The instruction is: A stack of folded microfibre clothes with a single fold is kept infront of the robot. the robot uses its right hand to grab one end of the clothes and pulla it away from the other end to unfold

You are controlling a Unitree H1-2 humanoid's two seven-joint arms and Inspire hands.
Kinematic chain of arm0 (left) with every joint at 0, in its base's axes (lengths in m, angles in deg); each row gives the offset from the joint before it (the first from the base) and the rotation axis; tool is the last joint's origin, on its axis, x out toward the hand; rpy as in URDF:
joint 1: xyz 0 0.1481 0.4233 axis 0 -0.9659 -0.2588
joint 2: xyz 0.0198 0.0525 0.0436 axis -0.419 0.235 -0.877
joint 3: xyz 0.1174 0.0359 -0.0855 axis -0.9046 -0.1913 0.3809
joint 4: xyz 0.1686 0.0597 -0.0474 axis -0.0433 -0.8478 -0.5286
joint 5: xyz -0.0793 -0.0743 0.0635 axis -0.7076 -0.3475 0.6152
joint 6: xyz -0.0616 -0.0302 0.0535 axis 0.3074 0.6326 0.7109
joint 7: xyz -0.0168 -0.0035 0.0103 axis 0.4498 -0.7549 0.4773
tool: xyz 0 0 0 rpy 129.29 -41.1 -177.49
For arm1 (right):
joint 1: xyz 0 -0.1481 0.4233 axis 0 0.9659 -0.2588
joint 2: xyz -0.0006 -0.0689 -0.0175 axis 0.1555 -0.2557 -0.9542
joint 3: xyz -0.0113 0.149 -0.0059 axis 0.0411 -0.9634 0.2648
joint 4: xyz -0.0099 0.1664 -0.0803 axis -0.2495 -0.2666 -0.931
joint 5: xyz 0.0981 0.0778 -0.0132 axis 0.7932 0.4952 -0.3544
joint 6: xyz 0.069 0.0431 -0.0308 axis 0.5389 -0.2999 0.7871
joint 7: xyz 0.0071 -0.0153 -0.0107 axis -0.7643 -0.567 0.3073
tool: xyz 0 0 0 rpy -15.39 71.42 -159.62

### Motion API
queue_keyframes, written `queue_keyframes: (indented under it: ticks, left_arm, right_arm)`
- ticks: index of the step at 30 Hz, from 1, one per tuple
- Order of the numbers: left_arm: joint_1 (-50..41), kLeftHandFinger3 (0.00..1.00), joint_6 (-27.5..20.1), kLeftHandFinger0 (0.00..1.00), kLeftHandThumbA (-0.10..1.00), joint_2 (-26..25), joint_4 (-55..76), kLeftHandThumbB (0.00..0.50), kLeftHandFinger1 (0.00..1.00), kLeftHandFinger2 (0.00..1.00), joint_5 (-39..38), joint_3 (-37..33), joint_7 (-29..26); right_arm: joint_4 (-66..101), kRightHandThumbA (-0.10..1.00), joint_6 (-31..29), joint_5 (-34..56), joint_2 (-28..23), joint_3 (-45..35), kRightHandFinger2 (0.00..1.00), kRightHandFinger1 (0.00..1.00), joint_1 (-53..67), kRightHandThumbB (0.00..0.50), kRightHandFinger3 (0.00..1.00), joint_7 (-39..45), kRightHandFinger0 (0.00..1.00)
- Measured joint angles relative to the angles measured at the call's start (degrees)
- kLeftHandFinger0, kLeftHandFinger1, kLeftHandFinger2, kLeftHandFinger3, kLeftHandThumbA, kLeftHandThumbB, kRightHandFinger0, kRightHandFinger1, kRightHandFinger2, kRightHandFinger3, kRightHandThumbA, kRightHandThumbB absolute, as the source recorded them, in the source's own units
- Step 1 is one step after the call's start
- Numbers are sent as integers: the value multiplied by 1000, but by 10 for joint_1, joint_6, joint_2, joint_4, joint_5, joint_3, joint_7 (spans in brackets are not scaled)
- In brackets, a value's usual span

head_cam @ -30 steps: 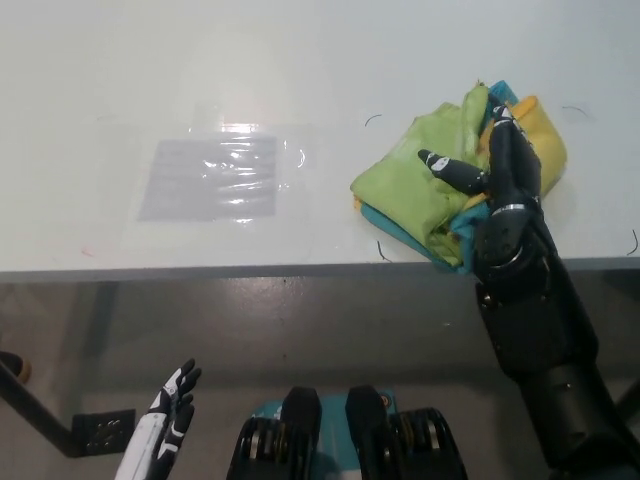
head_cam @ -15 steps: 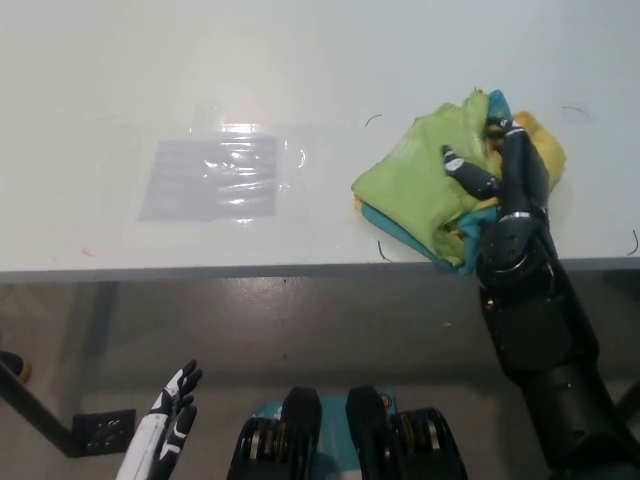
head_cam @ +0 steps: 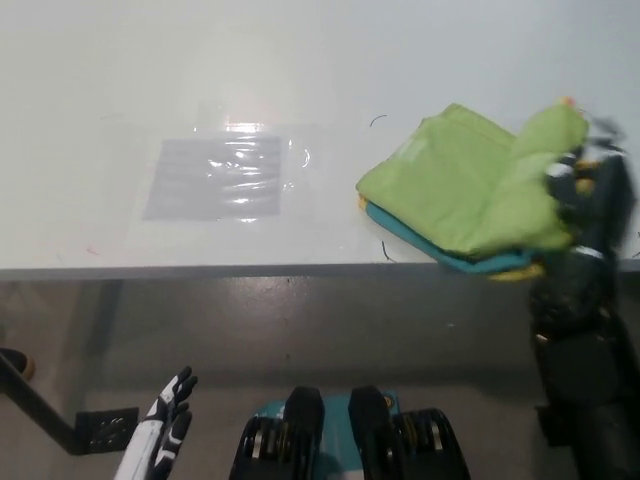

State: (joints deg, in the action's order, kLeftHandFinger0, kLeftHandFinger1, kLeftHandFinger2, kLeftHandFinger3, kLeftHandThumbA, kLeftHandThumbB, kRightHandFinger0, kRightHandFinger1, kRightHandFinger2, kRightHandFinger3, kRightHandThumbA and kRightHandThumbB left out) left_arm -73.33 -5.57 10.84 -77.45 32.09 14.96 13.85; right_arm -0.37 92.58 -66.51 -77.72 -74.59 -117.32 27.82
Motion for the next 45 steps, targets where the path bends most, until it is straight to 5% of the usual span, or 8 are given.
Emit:
queue_keyframes:
  ticks: [3, 9, 24, 32, 33, 34, 37, 45]
  left_arm:
    - [-12, 1000, 0, 1000, 1000, -2, 0, 405, 1000, 1000, -3, 5, 0]
    - [-20, 1000, 0, 1000, 1000, -2, 0, 408, 1000, 1000, -4, 12, 0]
    - [-27, 1000, 0, 1000, 1000, -3, 0, 411, 1000, 1000, -5, 20, 0]
    - [-24, 1000, 0, 1000, 1000, -3, -2, 412, 1000, 1000, -5, 20, 0]
    - [-24, 1000, 1, 1000, 1000, -3, -2, 419, 1000, 1000, -5, 20, 0]
    - [-24, 1000, 1, 1000, 1000, -3, -2, 420, 1000, 1000, -5, 20, 0]
    - [-24, 1000, 1, 1000, 1000, -3, -2, 431, 1000, 1000, -6, 20, 1]
    - [-23, 1000, 2, 1000, 1000, -3, -9, 426, 1000, 1000, -8, 20, 1]
  right_arm:
    - [34, 473, -4, 0, -25, -1, 1000, 1000, 33, 228, 1000, -7, 1000]
    - [110, 903, 4, -2, -50, 3, 1000, 1000, 89, 251, 1000, -8, 1000]
    - [293, 1000, 48, 3, -76, 9, 1000, 1000, 168, 211, 1000, 47, 1000]
    - [467, 1000, 46, 6, -73, 8, 1000, 1000, 234, 318, 1000, 65, 1000]
    - [493, 1000, 44, 8, -73, 9, 1000, 1000, 251, 417, 1000, 67, 1000]
    - [512, 1000, 40, 9, -72, 11, 1000, 1000, 268, 275, 1000, 68, 1000]
    - [574, 921, 14, 9, -70, 29, 1000, 1000, 329, 153, 1000, 70, 1000]
    - [583, 1000, -61, 7, -60, 104, 1000, 1000, 449, 215, 1000, 63, 1000]
